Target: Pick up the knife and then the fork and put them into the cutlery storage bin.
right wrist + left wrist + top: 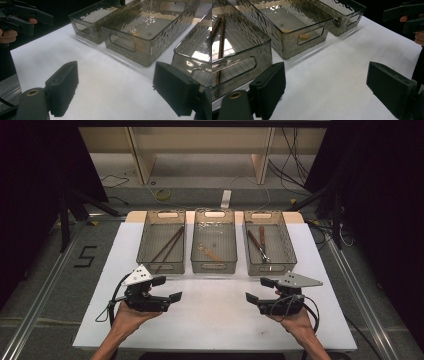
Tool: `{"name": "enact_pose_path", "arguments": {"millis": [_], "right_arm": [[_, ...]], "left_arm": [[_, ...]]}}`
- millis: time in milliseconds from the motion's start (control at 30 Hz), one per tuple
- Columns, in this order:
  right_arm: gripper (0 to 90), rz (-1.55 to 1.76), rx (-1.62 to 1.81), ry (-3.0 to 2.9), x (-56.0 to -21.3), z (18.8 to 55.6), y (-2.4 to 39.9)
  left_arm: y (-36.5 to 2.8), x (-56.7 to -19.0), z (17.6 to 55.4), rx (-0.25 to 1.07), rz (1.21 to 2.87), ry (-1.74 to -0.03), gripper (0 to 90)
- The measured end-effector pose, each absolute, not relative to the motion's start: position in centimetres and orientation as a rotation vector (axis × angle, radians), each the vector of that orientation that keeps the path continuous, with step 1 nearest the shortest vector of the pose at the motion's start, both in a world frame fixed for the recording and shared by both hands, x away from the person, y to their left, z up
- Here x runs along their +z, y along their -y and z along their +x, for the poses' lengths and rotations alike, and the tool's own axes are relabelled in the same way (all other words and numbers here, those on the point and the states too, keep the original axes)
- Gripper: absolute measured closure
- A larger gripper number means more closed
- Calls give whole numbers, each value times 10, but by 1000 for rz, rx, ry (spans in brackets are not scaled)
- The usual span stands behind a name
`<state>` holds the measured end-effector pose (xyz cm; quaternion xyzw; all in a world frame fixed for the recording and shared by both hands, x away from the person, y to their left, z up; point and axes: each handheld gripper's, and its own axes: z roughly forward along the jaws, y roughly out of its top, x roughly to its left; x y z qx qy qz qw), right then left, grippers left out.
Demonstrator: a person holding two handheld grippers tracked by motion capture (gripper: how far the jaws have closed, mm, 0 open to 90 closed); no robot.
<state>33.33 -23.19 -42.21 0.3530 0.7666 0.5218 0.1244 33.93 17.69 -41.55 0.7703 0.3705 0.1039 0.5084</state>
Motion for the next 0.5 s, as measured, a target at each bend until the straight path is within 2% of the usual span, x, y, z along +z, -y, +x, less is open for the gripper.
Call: {"name": "enact_pose_path", "arguments": {"millis": [500], "right_arm": [[189,1047,1488,-2234,-433,321,238]], "left_arm": [[-178,-416,338,226,1849,-895,151]]}}
